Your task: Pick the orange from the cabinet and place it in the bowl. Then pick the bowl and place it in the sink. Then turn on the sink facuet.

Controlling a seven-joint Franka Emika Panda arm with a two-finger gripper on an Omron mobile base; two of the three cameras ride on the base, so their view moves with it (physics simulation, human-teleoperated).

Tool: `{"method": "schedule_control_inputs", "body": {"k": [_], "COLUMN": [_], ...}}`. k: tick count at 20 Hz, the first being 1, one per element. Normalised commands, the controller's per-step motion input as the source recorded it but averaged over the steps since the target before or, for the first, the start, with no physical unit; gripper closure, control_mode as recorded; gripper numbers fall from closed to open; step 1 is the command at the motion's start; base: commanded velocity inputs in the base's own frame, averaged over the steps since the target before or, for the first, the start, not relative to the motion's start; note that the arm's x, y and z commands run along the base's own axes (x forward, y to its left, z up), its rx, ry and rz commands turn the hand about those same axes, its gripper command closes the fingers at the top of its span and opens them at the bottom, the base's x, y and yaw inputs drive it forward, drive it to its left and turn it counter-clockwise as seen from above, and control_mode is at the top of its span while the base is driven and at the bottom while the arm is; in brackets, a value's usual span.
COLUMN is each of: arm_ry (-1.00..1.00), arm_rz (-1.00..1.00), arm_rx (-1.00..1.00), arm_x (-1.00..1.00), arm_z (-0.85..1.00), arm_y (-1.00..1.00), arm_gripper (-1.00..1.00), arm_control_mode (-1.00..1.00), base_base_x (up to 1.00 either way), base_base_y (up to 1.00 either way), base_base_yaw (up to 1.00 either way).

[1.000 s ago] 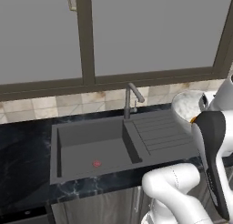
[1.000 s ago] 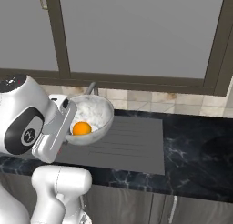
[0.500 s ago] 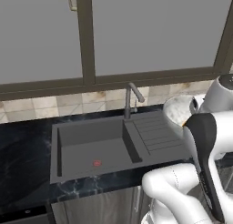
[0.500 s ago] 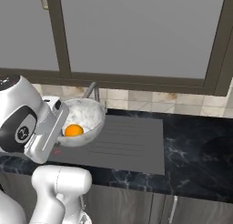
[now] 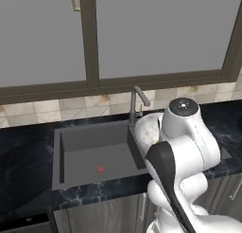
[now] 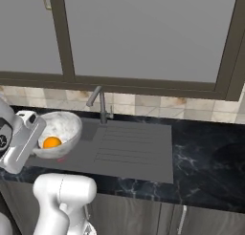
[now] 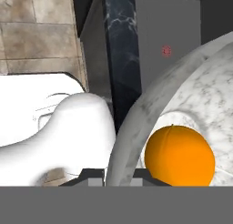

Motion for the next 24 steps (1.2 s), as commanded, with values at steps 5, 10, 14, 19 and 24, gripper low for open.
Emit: {"method": "schedule_control_inputs", "body": {"k": [5,10,14,19,24], "arm_ry": [0.0,0.01,0.02,0.01,0.0], "arm_rz": [-0.14,-0.25,-0.27,-0.29,-0.25], "arm_rx": [0.06,0.15,0.19,0.18,0.15], "arm_x": [0.44,0.5,0.47,0.69,0.77], "arm_z": [-0.41,-0.26,-0.25,-0.35,-0.34], "arm_y": [0.55,0.52,0.55,0.66,0.58], "arm_gripper": [1.0,1.0,1.0,1.0,1.0], "arm_control_mode": [-1.0,-1.0,-1.0,-1.0,-1.0], "base_base_x": [0.0,0.0,0.0,0.0,0.0], "base_base_y": [0.0,0.0,0.0,0.0,0.0], "base_base_yaw": [0.0,0.0,0.0,0.0,0.0]}}
